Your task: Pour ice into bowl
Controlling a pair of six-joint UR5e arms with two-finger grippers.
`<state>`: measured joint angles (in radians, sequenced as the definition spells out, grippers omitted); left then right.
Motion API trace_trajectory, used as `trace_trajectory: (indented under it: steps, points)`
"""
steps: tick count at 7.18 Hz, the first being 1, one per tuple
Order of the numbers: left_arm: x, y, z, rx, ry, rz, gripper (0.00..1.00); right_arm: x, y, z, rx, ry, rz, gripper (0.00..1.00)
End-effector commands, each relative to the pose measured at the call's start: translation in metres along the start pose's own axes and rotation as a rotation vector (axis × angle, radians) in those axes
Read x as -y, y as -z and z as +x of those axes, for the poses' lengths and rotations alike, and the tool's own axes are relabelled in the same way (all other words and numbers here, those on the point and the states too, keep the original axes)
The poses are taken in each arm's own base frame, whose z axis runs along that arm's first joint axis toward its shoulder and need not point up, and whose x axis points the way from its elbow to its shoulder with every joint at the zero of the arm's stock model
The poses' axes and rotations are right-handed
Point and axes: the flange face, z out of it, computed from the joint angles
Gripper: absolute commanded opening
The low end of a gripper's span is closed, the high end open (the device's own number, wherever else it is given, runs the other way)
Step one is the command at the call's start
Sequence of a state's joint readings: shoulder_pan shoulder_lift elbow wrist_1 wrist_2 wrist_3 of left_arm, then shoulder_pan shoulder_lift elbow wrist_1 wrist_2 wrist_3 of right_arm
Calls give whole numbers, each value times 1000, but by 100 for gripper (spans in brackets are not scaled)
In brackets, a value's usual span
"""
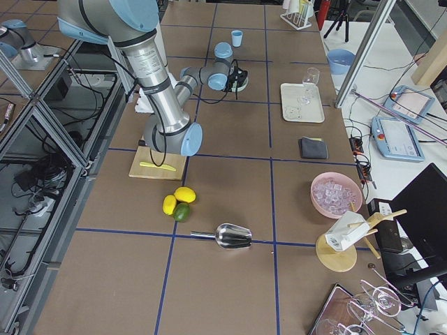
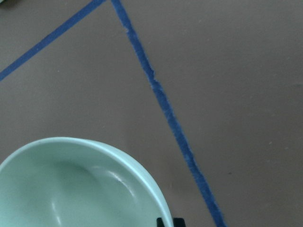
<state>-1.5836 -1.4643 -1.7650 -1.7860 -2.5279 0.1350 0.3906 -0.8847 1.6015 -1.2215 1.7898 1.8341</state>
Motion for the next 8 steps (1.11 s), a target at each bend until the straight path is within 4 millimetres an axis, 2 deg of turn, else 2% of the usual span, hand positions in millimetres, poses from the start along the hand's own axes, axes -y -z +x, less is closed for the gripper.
trace_trajectory:
  steps: [1,2,3,4,5,6,7,8]
  points:
    - [11,4,25,-91,-127,76,100,-14,-31,-14,-44,-6,27,0]
    - [12,4,33,-127,-201,124,100,-14,-29,-17,-38,-10,29,73]
    - [12,-1,36,-147,-157,117,100,-14,-28,-18,-36,-34,27,100]
    - [15,-8,42,-121,-140,127,100,-15,-20,-24,-16,-31,24,100]
    - [11,-17,48,-30,-90,182,100,-4,22,-42,49,-34,22,100]
    - [-7,-43,73,0,-31,281,100,19,72,-42,112,-45,19,100]
    - [-39,-80,113,-44,35,350,100,59,113,-26,106,-79,7,100]
    - [-67,-91,127,-28,7,417,100,103,127,4,87,-111,11,100]
